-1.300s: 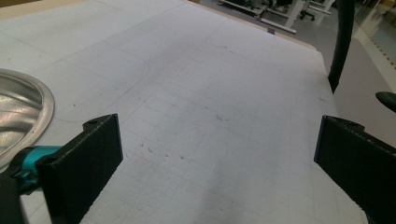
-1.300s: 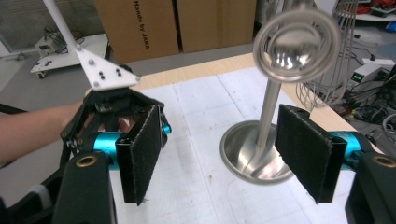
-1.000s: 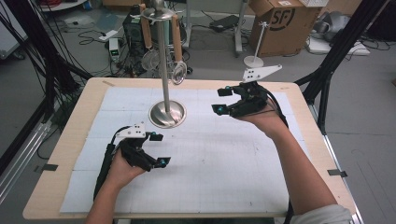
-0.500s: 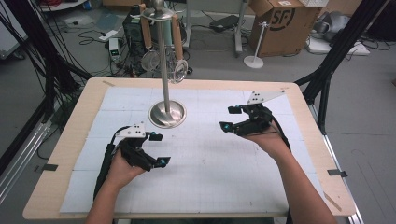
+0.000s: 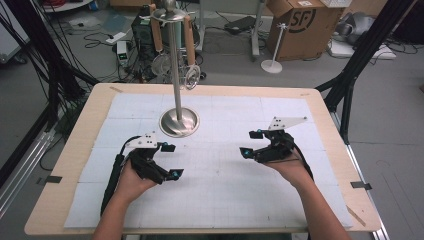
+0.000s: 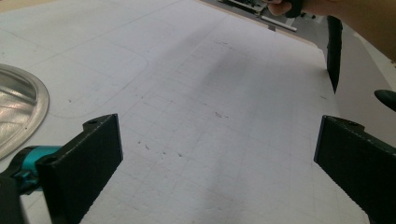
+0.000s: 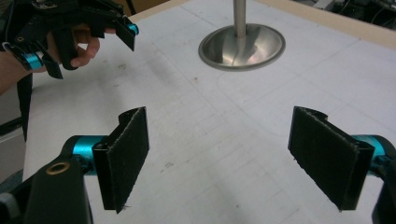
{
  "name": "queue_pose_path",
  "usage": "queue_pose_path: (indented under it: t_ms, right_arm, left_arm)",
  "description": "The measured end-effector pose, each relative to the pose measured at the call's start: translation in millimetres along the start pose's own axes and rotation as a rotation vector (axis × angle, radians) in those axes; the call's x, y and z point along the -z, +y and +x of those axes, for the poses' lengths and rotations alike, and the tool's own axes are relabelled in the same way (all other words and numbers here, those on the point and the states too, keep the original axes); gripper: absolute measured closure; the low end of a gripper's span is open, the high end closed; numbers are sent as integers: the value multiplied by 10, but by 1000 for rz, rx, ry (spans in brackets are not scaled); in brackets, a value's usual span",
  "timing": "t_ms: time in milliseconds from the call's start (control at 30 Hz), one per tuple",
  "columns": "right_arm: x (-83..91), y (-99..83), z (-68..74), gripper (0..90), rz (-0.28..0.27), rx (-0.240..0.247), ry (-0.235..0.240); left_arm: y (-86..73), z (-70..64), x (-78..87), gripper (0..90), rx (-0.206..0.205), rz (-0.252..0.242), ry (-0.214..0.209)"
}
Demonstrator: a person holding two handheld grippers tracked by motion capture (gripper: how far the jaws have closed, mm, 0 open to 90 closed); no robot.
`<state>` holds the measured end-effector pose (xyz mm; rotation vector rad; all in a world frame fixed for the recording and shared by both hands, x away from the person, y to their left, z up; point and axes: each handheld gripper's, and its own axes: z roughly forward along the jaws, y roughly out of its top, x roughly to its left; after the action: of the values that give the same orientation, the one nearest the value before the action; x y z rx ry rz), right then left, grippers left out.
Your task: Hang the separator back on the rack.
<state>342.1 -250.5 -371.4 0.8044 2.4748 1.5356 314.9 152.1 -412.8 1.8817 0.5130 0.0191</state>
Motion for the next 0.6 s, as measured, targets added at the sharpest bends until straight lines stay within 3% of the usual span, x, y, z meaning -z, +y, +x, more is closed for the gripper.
queue_pose_path:
  t_ms: [67,200,400,600]
  right_arm:
    - [17,-63,18,197,-19,-10,7]
    - [17,-148,61,195,-7,-10,3]
    - [-59,-305,133,186,57,-16,18]
    - [-69,-455,165,185,67,-29,19]
  left_arm:
    - [-13,-7,-2,16,-3,8,-4]
    - [-9,-13,5,16,1,5,8]
    - [-10,-18,33,16,-2,2,13]
    - [-24,-25,29,16,-2,4,6]
